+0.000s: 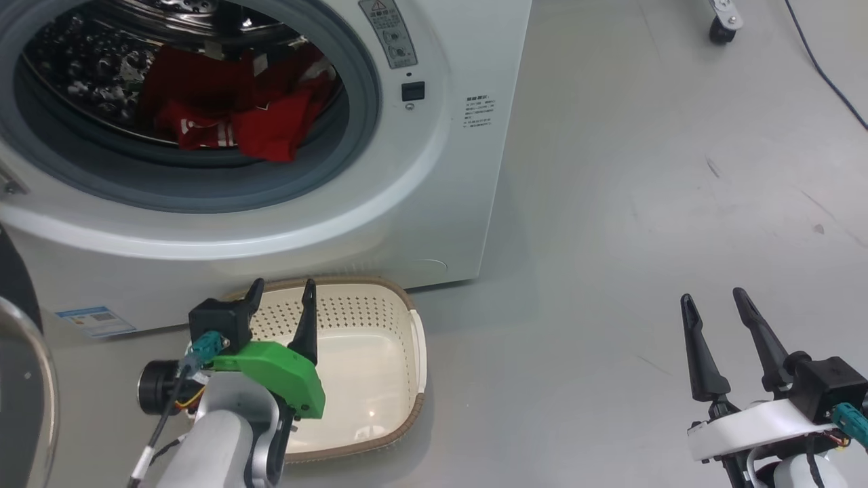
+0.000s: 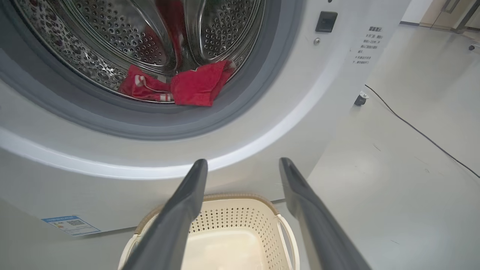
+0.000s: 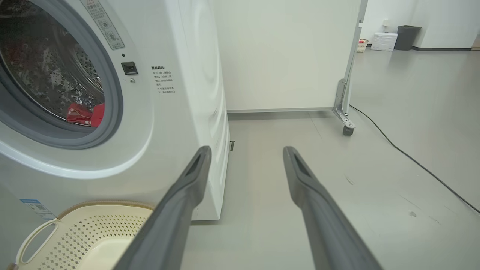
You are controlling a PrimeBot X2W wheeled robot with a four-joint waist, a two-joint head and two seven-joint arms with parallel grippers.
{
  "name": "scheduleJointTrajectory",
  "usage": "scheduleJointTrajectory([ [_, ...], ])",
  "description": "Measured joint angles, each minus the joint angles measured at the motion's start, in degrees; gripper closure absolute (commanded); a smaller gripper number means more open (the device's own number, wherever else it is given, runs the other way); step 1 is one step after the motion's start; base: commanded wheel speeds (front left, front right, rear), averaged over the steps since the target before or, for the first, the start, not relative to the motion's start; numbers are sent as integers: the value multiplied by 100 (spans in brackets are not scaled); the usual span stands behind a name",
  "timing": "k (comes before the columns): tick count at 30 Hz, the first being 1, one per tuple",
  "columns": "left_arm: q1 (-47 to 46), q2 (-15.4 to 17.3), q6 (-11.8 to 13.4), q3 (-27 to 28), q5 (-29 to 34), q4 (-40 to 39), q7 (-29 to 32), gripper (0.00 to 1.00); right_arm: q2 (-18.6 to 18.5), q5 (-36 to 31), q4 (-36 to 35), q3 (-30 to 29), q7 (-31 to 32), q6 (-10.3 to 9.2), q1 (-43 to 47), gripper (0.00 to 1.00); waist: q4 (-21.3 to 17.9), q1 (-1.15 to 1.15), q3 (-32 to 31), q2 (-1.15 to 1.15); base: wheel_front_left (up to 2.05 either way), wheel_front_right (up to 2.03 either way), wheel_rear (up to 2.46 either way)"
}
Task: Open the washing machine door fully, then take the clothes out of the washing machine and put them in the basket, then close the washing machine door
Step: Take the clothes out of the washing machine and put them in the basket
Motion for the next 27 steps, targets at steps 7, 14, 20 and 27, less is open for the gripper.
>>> scheduleJointTrajectory([
  [7,-793,-18,0,151,-112,416,613,0,-29,138,-93,-51,0,2,-235,0,-264,0,438,0,0,0,0],
  [14,-1708,86,0,439,-155,677,1193,0,-30,347,-143,-91,0,3,-544,0,-493,0,928,0,0,0,0],
  [20,-2604,391,0,756,-152,849,1670,0,-26,446,-143,-71,-1,3,-836,0,-701,0,1381,0,0,0,0],
  [27,-3334,676,0,1061,-137,1002,2127,0,-22,647,-115,66,-1,4,-1114,0,-911,0,1738,0,0,0,0],
])
